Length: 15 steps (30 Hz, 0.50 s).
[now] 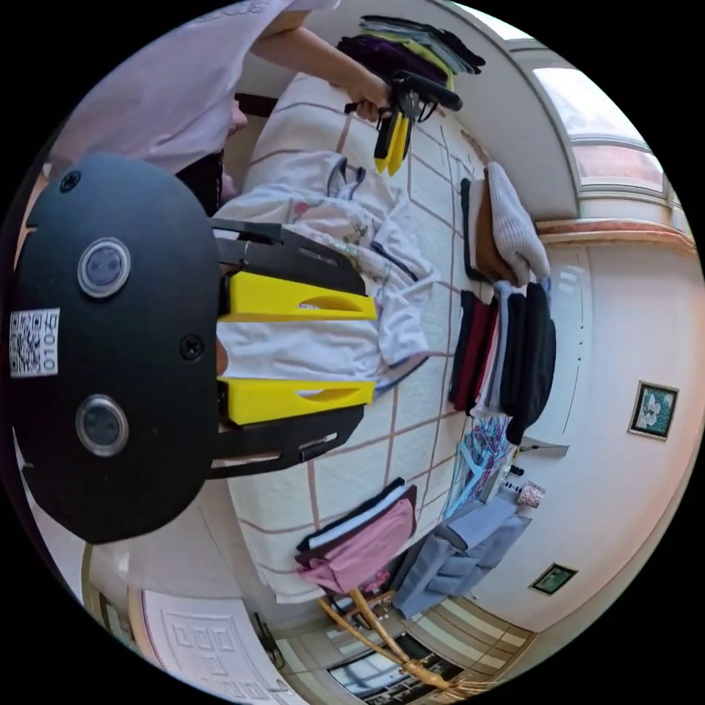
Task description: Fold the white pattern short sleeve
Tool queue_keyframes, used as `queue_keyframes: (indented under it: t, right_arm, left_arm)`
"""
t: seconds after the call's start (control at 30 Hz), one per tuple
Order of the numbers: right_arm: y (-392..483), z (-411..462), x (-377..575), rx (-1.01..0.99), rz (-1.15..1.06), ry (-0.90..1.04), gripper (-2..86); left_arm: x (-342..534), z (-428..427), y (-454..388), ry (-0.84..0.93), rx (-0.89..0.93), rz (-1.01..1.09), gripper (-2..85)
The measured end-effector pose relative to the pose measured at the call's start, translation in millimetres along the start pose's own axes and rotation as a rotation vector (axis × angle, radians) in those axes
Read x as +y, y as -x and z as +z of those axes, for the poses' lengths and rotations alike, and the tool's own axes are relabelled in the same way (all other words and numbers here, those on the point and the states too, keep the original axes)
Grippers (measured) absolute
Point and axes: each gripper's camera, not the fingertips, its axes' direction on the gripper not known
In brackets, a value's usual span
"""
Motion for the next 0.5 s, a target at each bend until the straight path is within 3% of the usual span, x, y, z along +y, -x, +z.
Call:
queue_keyframes:
  t: [0.07, 0.23, 0.33, 0.5]
  right_arm:
    - [14, -4, 23, -0.151, -0.017, -0.08, 12.0]
    - [89, 5, 36, -0.308, -0.253, -0.14, 12.5]
    - [144, 26, 29, -0.304, -0.413, -0.074, 12.5]
    - [188, 81, 24, -0.108, -0.587, 0.075, 10.0]
  left_arm:
    - [14, -5, -24, -0.049, -0.004, 0.068, 11.0]
    - [14, 13, -84, -0.043, -0.276, 0.265, 11.2]
    - [-2, 20, -93, -0.032, -0.212, 0.243, 11.1]
    - [-16, 15, -104, -0.068, -0.143, 0.211, 11.0]
